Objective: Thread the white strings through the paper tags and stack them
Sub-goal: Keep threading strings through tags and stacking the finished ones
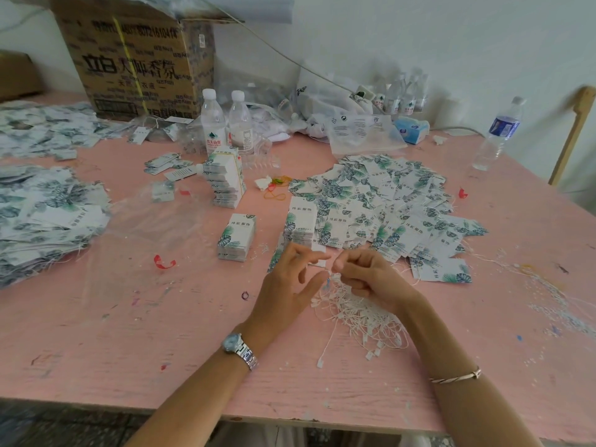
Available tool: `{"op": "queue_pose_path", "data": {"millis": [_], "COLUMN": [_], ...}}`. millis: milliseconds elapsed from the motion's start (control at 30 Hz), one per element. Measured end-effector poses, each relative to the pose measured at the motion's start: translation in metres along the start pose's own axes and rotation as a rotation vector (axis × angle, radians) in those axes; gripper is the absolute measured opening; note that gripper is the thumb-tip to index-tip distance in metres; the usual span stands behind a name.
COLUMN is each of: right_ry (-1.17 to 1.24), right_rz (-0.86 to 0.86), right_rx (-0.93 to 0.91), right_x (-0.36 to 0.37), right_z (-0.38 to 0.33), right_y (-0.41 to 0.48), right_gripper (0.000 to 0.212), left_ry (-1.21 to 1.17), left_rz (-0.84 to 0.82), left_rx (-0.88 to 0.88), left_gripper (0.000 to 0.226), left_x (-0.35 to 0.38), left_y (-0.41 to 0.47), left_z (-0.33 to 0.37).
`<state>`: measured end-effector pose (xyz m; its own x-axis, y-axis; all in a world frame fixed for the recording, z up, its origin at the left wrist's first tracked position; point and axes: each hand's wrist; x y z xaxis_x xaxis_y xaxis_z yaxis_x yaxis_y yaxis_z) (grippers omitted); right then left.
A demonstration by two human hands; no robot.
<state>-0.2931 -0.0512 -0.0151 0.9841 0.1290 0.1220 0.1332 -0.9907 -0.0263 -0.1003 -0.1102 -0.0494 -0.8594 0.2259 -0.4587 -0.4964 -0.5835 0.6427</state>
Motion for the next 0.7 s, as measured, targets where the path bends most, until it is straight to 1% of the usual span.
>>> {"op": "queue_pose_path", "data": {"millis": [167, 233, 333, 400, 467, 533, 600, 633, 700], "right_ry": [-0.038, -0.04, -0.034, -0.048, -0.059, -0.045, -0.007, 0.008, 0.03], "right_rz": [-0.037, -0.029, -0.017, -0.01, 0.007, 0.042, 0.075, 0.089, 0.101], "right_rx": [0.044, 0.042, 0.026, 0.016, 0.012, 0.003, -0.009, -0.011, -0.012], "right_x": [0.003, 0.002, 0.003, 0.004, 0.004, 0.002, 0.0, -0.001, -0.003], "right_z": [0.002, 0.002, 0.003, 0.003, 0.004, 0.006, 0.007, 0.007, 0.007], "right_y": [0.002, 0.002, 0.003, 0.003, 0.003, 0.004, 0.005, 0.005, 0.005], "right_gripper": [0.017, 0.014, 0.01, 0.014, 0.019, 0.014, 0.006, 0.004, 0.004], "left_ry": [0.017, 0.034, 0.082, 0.116, 0.139, 0.167, 0.282, 0.36, 0.503], "left_rz": [0.083, 0.096, 0.127, 0.148, 0.168, 0.21, 0.297, 0.345, 0.394], "left_rx": [0.068, 0.081, 0.087, 0.076, 0.077, 0.095, 0.12, 0.114, 0.052], "left_gripper": [0.015, 0.012, 0.016, 0.019, 0.018, 0.013, 0.011, 0.013, 0.02], "left_x": [0.0, -0.001, -0.001, -0.001, -0.001, -0.002, -0.003, -0.005, -0.01], "left_y": [0.0, 0.0, 0.0, -0.001, 0.0, 0.001, 0.004, 0.006, 0.01], "left_z": [-0.003, -0.002, -0.001, 0.0, 0.001, 0.0, -0.004, -0.006, -0.01]}}
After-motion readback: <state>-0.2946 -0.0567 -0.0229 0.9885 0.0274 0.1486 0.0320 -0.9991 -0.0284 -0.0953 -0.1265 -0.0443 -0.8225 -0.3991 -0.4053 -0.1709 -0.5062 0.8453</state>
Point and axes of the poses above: each hand's wrist, its own y-axis towards the middle knuckle, its own x-axis out of the palm, z = x × y, and after that the axes turned 2 degrees about x, right-handed
